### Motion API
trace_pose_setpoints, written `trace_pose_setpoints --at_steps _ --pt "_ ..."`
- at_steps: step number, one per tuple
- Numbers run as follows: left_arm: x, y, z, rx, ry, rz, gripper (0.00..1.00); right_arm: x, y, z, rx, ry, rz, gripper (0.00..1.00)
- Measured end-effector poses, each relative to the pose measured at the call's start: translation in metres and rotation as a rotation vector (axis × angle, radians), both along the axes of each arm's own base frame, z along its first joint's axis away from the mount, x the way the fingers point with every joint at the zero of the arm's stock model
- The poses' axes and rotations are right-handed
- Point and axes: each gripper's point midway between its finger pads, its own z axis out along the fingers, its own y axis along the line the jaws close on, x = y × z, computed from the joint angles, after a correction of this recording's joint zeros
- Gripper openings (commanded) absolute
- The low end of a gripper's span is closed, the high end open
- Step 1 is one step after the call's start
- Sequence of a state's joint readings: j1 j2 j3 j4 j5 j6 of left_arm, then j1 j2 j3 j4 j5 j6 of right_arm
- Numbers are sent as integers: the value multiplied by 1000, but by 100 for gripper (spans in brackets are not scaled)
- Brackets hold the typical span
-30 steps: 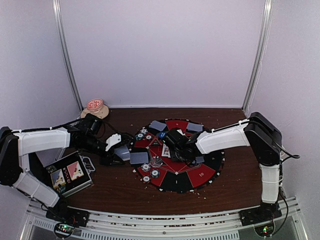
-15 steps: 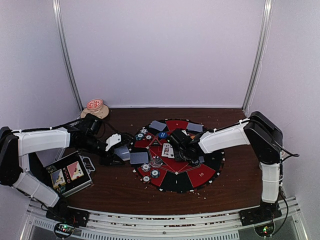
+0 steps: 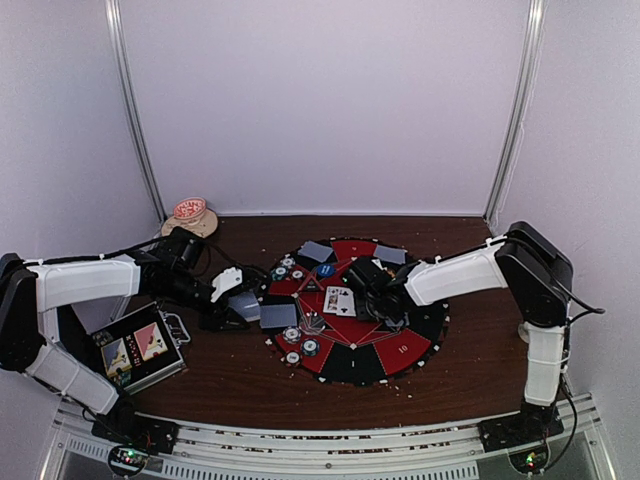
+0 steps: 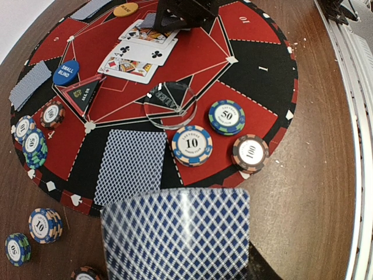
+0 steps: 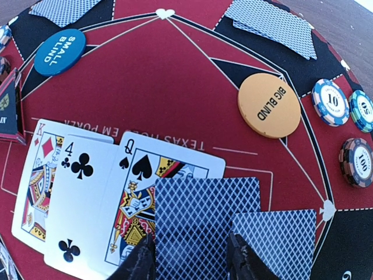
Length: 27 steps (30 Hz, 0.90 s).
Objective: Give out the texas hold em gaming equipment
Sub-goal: Adjust the poker card in the community card area, then pass from the left arm to the right
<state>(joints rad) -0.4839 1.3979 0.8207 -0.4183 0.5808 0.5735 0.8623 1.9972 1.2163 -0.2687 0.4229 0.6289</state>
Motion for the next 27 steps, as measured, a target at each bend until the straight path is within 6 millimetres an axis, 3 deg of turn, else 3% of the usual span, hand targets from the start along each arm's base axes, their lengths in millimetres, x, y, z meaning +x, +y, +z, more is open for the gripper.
trace_pose_setpoints --at_steps 3,10,19,27 --pt "0 0 0 0 0 0 45 0 1 1 7 0 1 47" --pt "0 0 0 0 0 0 46 0 3 15 45 -14 8 64" --pt "0 0 0 0 0 1 46 -5 0 71 132 -88 34 76" --pt "2 1 -1 10 -5 12 46 -22 -17 101 167 -122 60 80"
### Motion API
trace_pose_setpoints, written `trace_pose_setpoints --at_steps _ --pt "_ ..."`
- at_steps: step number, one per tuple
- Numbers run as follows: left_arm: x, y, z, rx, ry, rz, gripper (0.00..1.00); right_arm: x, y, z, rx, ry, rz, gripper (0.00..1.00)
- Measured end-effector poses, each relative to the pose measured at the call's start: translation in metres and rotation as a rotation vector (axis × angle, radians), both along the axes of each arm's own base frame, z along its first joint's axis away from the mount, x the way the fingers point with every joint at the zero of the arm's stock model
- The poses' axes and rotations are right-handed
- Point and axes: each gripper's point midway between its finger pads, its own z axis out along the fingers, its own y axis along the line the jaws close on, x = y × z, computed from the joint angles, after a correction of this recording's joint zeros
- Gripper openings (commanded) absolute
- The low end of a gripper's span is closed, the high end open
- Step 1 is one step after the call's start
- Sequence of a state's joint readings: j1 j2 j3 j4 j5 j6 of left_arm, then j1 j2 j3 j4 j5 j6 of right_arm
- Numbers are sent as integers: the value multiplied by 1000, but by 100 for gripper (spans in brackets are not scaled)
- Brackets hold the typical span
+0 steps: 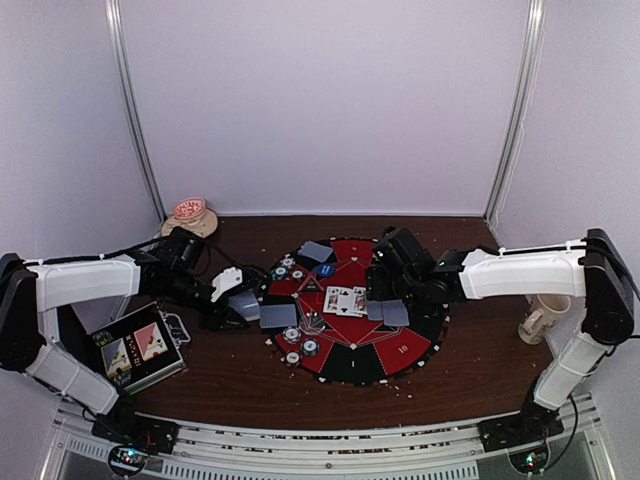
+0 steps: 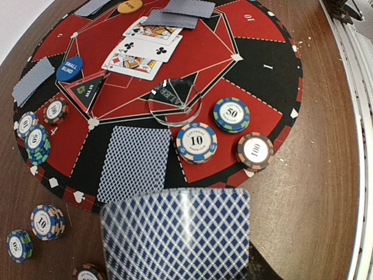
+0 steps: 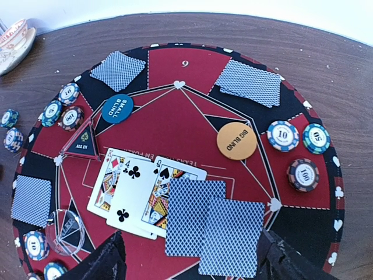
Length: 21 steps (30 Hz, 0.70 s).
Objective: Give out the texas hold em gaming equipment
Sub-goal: Pass from the left arm to the right
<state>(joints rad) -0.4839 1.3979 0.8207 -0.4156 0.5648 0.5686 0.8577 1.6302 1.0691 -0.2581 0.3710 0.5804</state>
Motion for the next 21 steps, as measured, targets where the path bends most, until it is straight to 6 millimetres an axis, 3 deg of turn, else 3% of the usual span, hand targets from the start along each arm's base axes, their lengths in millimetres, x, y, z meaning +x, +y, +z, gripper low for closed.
trace_pose_setpoints --at_steps 6,10,12,21 --pt "1 1 -3 9 8 6 45 -14 -14 13 46 -20 22 80" --pt "1 1 -5 11 12 6 45 -21 8 13 177 -7 115 79" --pt "2 0 -5 11 11 6 45 -27 29 10 261 19 181 79" --pt "1 0 -4 9 14 4 45 -55 169 -7 585 175 494 77"
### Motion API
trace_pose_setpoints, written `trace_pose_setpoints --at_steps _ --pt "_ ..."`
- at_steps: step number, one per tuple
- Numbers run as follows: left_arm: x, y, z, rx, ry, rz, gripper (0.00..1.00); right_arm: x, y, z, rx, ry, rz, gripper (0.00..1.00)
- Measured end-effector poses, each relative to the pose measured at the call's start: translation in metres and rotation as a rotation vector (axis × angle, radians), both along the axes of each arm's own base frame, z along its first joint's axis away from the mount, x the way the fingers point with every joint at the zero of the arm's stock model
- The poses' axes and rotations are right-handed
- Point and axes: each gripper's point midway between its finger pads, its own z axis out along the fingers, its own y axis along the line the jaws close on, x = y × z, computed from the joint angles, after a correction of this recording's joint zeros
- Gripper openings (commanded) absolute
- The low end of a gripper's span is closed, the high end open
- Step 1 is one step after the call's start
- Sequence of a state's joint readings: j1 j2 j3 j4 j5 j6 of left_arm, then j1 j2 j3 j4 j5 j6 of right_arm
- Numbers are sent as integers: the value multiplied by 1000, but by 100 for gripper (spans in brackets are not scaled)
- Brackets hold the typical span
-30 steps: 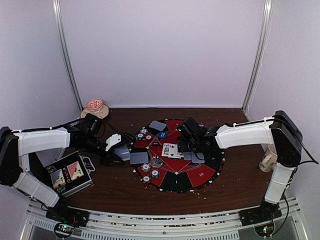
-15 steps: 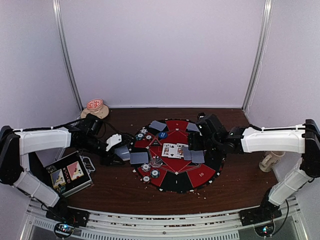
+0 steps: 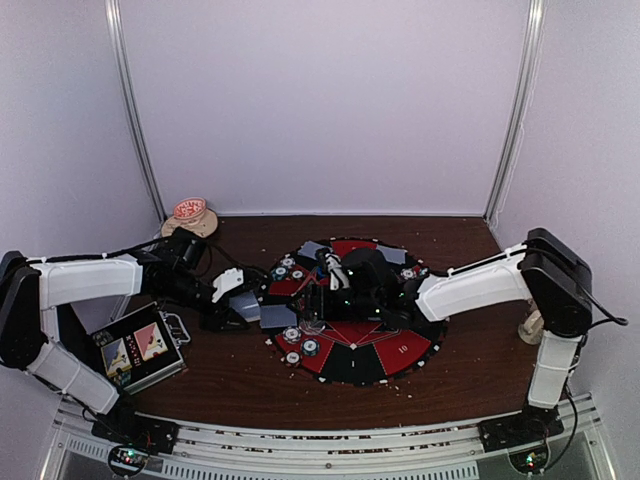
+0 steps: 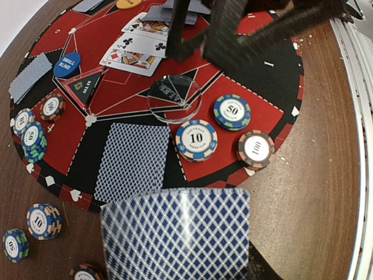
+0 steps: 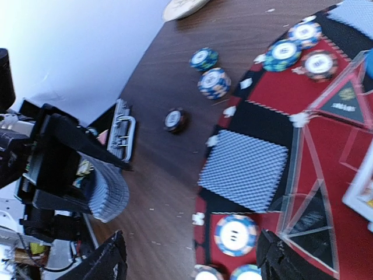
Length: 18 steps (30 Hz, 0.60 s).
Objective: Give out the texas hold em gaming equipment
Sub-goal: Pass from the left arm to the right
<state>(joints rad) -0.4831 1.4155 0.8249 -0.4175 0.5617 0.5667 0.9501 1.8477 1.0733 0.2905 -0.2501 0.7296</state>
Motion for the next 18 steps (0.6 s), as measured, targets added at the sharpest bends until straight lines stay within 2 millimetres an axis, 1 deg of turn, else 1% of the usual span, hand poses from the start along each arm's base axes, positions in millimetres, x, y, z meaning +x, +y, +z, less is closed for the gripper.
trace_pose_setpoints --at_steps 1,3,5,8,13,17,18 --pt "0 0 0 0 0 0 46 -2 14 0 32 12 25 76" --pt "0 0 0 -1 0 0 46 -8 37 1 95 44 71 75" --pt "0 0 0 -1 0 -1 46 -9 50 2 149 74 95 74" --pt "0 0 1 -2 -1 -1 46 -9 65 4 221 110 122 73" --pt "0 0 1 -3 -1 -1 46 -10 81 6 284 149 155 72" --pt "0 0 1 -4 -3 -2 46 -12 91 10 321 168 175 68" --pt "0 0 2 -4 -4 -2 46 -13 93 7 324 176 177 68"
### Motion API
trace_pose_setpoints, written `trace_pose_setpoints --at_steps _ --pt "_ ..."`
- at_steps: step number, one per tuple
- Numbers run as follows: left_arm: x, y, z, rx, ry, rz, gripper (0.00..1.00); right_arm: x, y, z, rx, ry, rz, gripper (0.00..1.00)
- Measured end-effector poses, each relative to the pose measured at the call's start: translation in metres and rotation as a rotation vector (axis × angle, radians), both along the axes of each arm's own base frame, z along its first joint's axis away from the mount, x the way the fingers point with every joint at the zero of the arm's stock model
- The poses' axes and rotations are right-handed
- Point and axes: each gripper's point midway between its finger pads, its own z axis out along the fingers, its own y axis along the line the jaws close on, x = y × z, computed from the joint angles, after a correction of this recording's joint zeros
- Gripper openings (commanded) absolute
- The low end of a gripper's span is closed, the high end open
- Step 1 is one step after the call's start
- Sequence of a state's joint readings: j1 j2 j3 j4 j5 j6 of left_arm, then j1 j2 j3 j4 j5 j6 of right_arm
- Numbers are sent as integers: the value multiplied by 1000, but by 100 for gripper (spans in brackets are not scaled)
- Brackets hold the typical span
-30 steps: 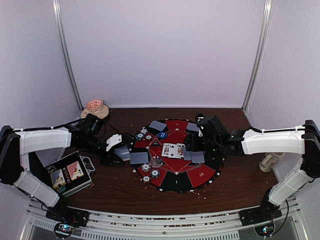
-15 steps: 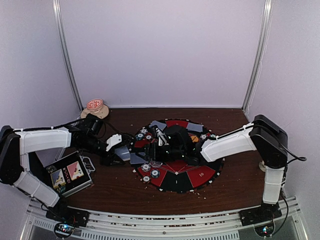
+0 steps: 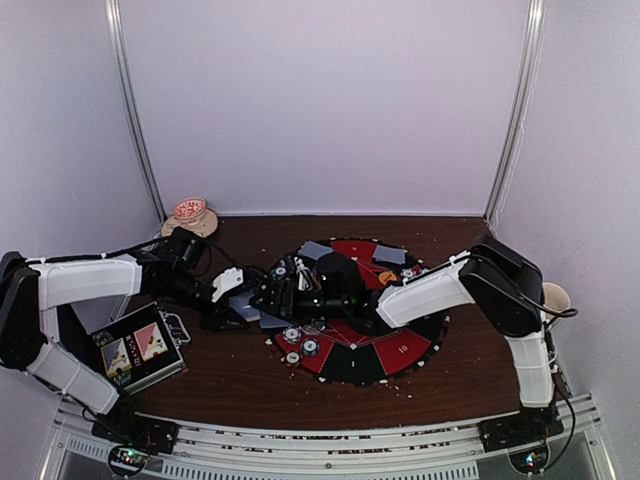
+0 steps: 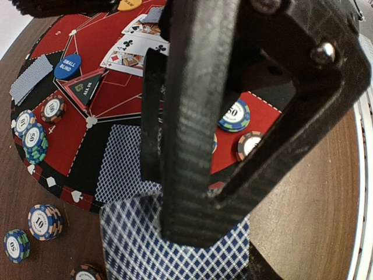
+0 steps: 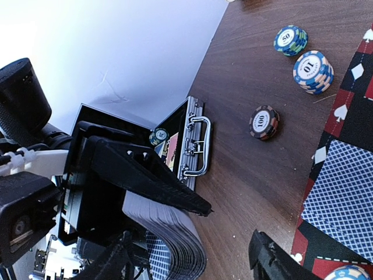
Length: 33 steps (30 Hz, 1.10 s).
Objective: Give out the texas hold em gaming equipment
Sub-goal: Pass from the left arm to the right
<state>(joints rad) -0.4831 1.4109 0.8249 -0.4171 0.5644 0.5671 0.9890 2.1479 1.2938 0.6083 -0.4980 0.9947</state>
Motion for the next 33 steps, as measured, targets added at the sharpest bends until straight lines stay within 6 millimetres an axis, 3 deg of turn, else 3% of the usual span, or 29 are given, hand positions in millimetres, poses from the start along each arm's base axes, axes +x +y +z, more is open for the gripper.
trace_pose_setpoints --at_steps 10,23,27,31,33 --pt "0 0 2 -3 -4 0 46 -3 15 -8 32 52 28 62" --pt "0 0 2 -3 -4 -1 46 -1 32 -2 103 86 57 44" --pt "0 0 1 -1 -3 0 46 -4 34 -5 108 102 67 27" --pt "3 5 -2 21 -9 19 46 -5 35 -6 123 129 74 4" --pt "3 6 -2 26 -8 21 47 -5 36 -7 129 140 79 0"
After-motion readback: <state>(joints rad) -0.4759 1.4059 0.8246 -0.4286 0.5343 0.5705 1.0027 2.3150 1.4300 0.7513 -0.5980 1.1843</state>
